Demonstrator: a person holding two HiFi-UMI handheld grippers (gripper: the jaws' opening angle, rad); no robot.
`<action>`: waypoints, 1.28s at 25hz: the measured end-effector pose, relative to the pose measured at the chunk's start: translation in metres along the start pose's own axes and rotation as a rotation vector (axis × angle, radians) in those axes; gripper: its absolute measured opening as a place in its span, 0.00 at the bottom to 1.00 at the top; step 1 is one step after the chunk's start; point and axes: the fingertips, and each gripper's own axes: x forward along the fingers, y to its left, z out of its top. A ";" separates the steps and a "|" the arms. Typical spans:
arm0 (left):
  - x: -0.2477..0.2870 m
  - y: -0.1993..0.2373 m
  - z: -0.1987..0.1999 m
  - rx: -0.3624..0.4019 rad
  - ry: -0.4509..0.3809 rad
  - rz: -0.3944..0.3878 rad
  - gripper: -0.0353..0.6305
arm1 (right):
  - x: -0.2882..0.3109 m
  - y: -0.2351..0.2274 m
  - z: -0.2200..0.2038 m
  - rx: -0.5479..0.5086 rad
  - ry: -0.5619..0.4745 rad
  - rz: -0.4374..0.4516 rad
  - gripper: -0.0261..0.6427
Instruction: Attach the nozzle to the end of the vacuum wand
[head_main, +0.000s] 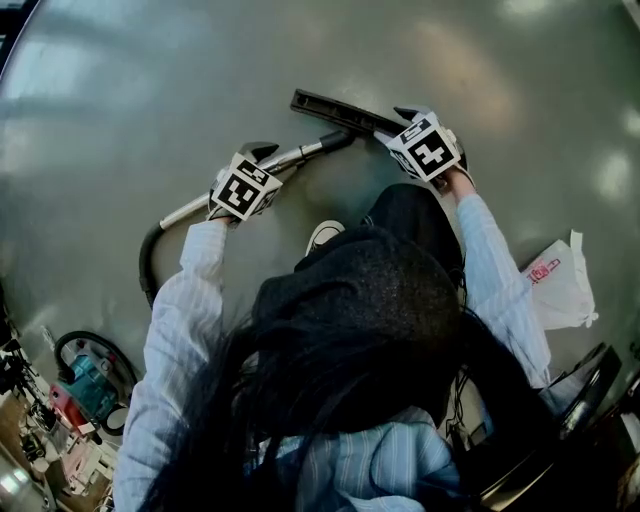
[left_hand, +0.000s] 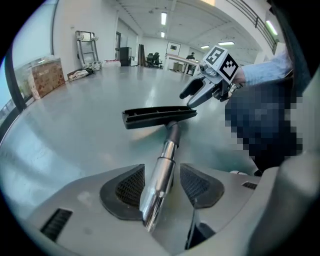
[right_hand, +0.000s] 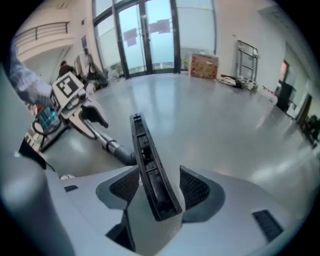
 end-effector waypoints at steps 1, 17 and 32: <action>-0.002 -0.001 0.005 -0.017 -0.023 0.005 0.38 | -0.007 -0.001 0.005 0.052 -0.048 0.007 0.42; -0.106 -0.015 0.067 -0.423 -0.394 0.236 0.08 | -0.077 0.024 0.036 0.333 -0.309 -0.011 0.10; -0.266 -0.069 0.082 -0.571 -0.276 0.301 0.06 | -0.203 0.118 0.112 0.575 -0.258 0.069 0.07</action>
